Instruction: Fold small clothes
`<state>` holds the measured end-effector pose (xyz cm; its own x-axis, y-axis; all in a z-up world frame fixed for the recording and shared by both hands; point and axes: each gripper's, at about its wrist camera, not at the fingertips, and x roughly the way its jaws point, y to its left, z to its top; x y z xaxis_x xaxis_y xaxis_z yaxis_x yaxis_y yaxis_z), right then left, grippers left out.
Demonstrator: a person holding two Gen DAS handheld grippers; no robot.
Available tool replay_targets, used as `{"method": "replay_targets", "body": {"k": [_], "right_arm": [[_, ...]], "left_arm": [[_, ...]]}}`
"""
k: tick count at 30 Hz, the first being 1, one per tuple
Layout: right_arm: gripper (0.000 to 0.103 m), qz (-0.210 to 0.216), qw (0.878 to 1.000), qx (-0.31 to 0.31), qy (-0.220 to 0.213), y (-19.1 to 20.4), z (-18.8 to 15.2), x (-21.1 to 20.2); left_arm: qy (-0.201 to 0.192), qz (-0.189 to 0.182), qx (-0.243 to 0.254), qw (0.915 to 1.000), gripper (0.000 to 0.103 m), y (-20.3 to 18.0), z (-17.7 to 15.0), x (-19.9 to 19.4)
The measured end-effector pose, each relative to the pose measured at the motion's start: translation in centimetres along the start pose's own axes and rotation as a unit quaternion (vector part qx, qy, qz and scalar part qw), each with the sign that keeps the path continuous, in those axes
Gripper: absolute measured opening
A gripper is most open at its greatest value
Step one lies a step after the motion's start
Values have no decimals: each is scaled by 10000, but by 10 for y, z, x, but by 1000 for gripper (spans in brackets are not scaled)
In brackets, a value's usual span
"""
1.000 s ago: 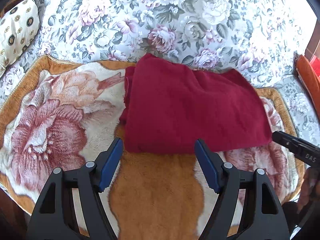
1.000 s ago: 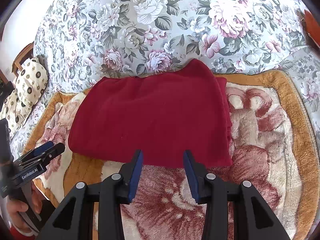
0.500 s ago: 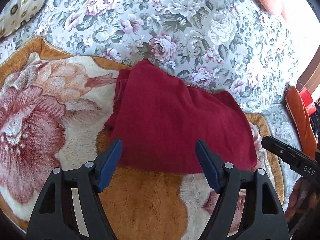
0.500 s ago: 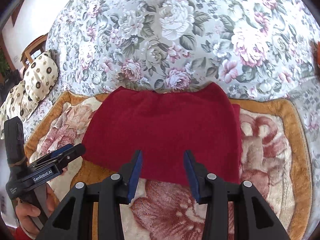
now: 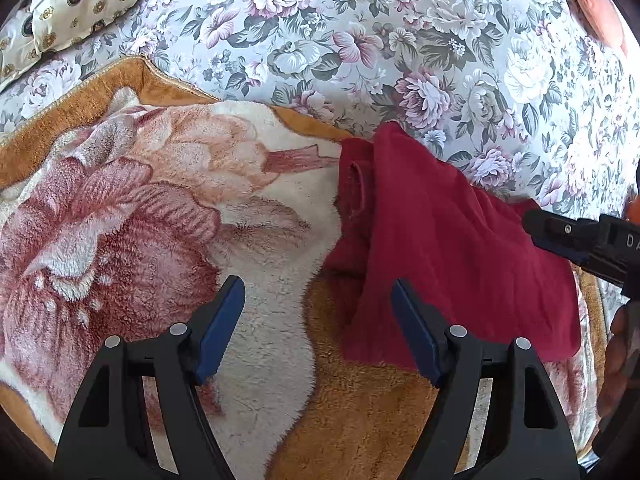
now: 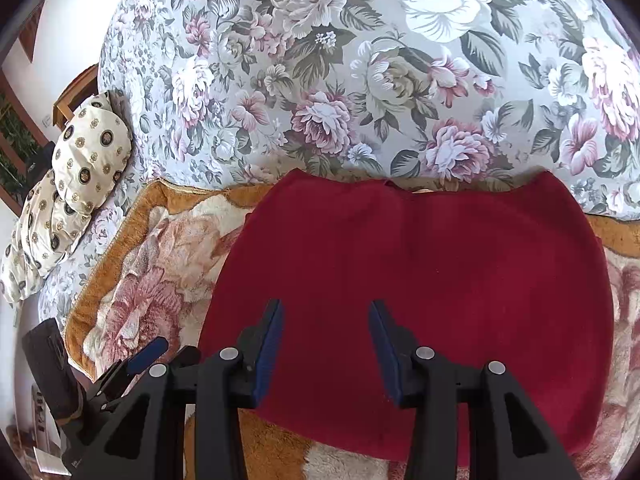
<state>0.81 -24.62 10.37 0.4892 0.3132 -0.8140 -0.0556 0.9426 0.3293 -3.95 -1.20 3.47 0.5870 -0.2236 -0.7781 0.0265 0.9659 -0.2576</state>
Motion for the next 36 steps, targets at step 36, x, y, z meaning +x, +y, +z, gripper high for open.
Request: {"method": "replay_targets", "body": {"k": [36], "right_arm": [[49, -1290, 9621, -1762, 1632, 108, 73, 187]], "left_arm": [[79, -1115, -774, 9907, 101, -10, -6, 34]]}}
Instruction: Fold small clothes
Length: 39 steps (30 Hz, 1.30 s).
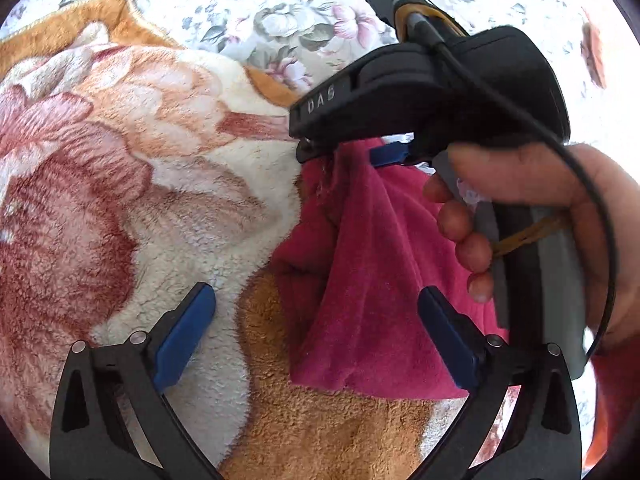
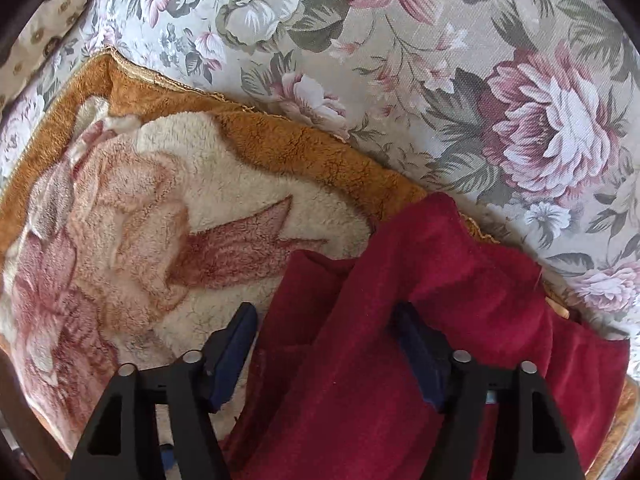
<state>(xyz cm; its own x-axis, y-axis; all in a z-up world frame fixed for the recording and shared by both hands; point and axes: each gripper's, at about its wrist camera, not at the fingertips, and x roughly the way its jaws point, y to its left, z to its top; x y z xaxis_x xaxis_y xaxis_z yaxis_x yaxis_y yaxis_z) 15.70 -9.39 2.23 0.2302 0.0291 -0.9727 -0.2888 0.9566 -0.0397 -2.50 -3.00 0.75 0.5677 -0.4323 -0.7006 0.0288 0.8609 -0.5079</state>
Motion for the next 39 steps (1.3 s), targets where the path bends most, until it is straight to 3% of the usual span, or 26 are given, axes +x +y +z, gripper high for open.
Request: {"method": "replay_targets", "body": {"k": [1, 3, 4, 5, 8, 12, 17, 23, 27, 30, 32, 34, 35, 36, 39], "right_arm": [[44, 95, 9998, 51, -137, -3, -4, -5], [23, 329, 9984, 197, -419, -15, -15, -22], [22, 477, 9969, 299, -552, -22, -19, -31], [20, 674, 9942, 425, -728, -33, -25, -43], [18, 1115, 9839, 783, -1161, -72, -47, -84], [17, 1241, 9726, 1028, -1675, -127, -82, -141], [16, 1194, 9640, 1357, -1949, -198, -128, -179], [14, 591, 9645, 1890, -1749, -274, -181, -152], [13, 423, 9644, 2167, -1458, -306, -194, -108], [19, 393, 9537, 2688, -1287, -329, -201, -78], [31, 416, 9424, 2941, -1540, -342, -212, -86], [32, 761, 9296, 3155, -1747, -350, -229, -107], [34, 1007, 9237, 3197, -1857, -352, -239, -120], [37, 1223, 9195, 3174, -1968, -349, -250, -133], [44, 1575, 9228, 2817, -2103, -322, -276, -162]], "left_arm": [[-23, -125, -17, 9999, 100, 0, -1, 0], [11, -628, -195, 9978, 70, 3, -1, 0], [253, -928, -307, 9949, 50, 3, 0, 4], [356, -1009, -297, 9938, 49, 1, 0, 6], [154, -1069, 96, 9941, 39, -18, -1, -8], [-104, -1414, 737, 9872, 39, -72, -13, -42], [83, -1720, 1479, 9739, 39, -154, -31, -43], [565, -1758, 2142, 9592, 39, -224, -59, 0], [979, -1593, 2417, 9522, 39, -245, -74, 26], [1107, -1535, 2559, 9480, 39, -248, -75, 13], [1045, -1540, 2652, 9461, 41, -244, -72, -6], [880, -1539, 2816, 9430, 52, -235, -64, -26], [775, -1418, 2883, 9438, 61, -230, -61, -31], [620, -1178, 2967, 9456, 63, -222, -58, -33], [370, -559, 3122, 9477, 63, -205, -50, -28]]}}
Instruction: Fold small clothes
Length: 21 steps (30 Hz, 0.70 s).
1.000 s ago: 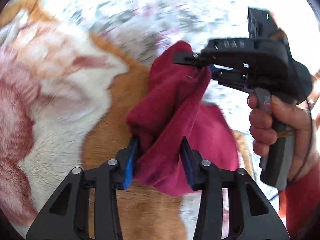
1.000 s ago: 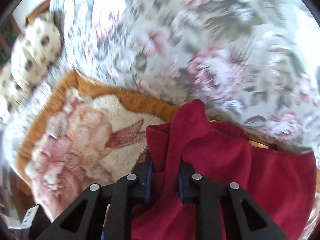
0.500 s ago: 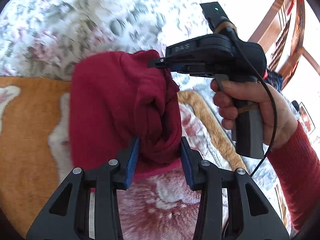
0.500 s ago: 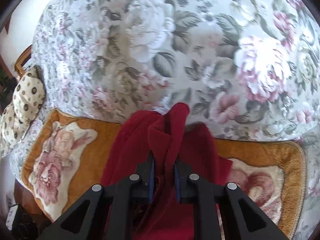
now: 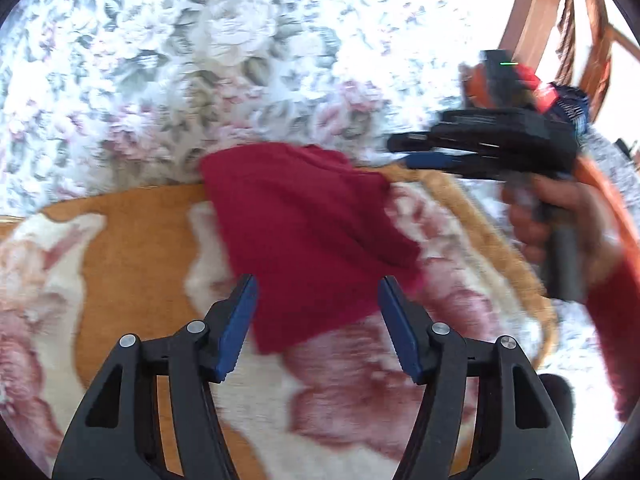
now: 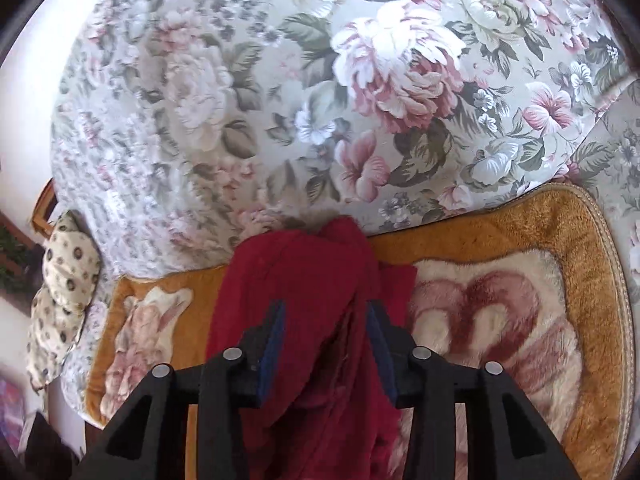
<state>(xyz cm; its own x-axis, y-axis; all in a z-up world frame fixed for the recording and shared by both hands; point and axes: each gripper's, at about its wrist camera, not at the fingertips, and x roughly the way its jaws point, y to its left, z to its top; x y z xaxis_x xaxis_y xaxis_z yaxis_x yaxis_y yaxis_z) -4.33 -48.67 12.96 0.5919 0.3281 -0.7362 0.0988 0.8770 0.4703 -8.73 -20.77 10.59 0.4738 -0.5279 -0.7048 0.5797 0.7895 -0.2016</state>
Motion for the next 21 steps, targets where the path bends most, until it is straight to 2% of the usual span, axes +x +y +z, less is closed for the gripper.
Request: {"method": "replay_targets", "body": {"k": [4, 7, 8, 9, 12, 13, 15, 16, 19, 21], "right_arm": [[44, 351, 9976, -417, 417, 39, -43, 9], [44, 366, 9956, -493, 712, 52, -74, 35], [32, 262, 9959, -486, 719, 50, -79, 40], [8, 99, 9970, -459, 612, 47, -84, 39], [8, 97, 9992, -307, 249, 37, -97, 19], [8, -24, 9994, -225, 251, 29, -101, 17], [7, -272, 9981, -5, 554, 6, -112, 34], [7, -175, 9978, 147, 619, -2, -116, 41], [9, 130, 9993, 197, 289, 0, -114, 21], [24, -111, 9999, 110, 19, 5, -108, -3]], "left_arm": [[244, 293, -73, 9992, 63, 13, -6, 16], [360, 318, 24, 9988, 63, 11, -15, 21], [398, 332, 63, 9986, 63, 11, -18, 23], [493, 343, 120, 9981, 63, 8, -20, 27], [603, 250, 191, 9977, 63, 7, -28, 34], [668, 276, 236, 9971, 63, 6, -31, 38], [806, 311, 236, 9960, 63, 5, -33, 45], [814, 306, 200, 9960, 63, 5, -33, 44], [546, 289, 287, 9977, 63, 0, -29, 25], [282, 374, 429, 9980, 63, -3, -21, 12]]}}
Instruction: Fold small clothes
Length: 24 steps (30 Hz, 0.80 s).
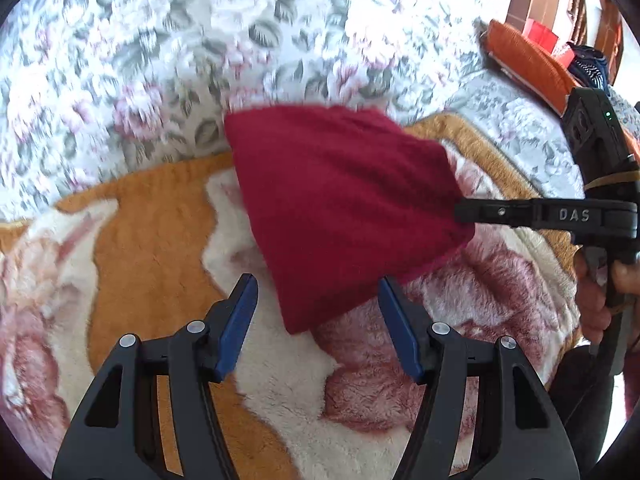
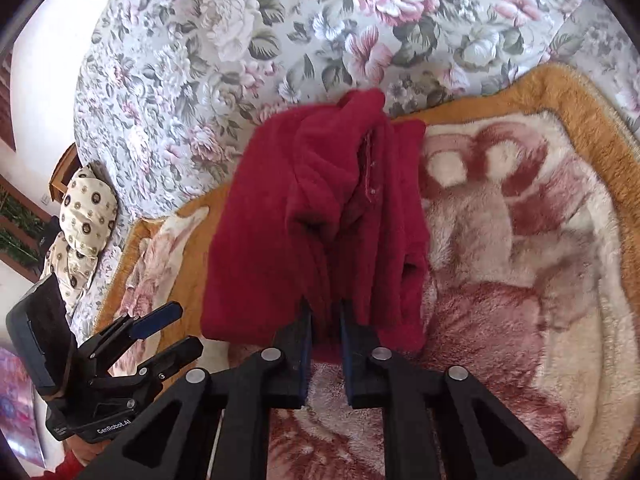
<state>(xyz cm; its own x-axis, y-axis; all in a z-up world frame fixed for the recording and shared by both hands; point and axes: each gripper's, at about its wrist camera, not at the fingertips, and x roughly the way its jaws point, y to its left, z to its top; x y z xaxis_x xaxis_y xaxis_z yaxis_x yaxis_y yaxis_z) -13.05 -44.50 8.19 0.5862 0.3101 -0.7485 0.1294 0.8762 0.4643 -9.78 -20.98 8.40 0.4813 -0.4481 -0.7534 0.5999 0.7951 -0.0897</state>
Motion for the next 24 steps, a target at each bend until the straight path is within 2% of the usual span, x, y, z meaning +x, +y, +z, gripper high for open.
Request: {"method": "replay_targets", "body": {"k": [2, 5, 8, 10, 12, 13, 14, 16, 21, 24], "right_arm": [[24, -157, 9991, -206, -350, 11, 10, -20], [24, 148, 9966, -433, -690, 35, 32, -32], [24, 105, 9959, -506, -746, 50, 57, -6], [24, -23, 9971, -551, -523, 43, 71, 21], [21, -859, 9923, -875, -156, 33, 74, 53], [21, -1141, 9886, -982, -44, 24, 72, 63], [21, -1222, 9876, -989, 34, 13, 69, 73], [21, -859, 9939, -680, -104, -7, 67, 79], [22, -860, 9943, -632, -82, -1, 76, 73], [22, -680, 9949, -623, -402, 13, 77, 45]], "left_arm": [[-101, 49, 79, 9999, 63, -2, 10, -3], [-97, 68, -3, 9999, 63, -4, 23, 12], [53, 43, -209, 9998, 63, -2, 26, 31], [203, -27, -315, 9993, 63, -1, 24, 44], [339, -96, -388, 9986, 63, 1, 21, 53], [361, -123, -406, 9984, 63, 1, 19, 58], [367, -128, -414, 9984, 66, 1, 18, 61], [340, -102, -470, 9983, 70, 2, 17, 67], [392, -70, -606, 9974, 73, 1, 18, 68], [416, -52, -599, 9973, 73, 0, 17, 67]]}}
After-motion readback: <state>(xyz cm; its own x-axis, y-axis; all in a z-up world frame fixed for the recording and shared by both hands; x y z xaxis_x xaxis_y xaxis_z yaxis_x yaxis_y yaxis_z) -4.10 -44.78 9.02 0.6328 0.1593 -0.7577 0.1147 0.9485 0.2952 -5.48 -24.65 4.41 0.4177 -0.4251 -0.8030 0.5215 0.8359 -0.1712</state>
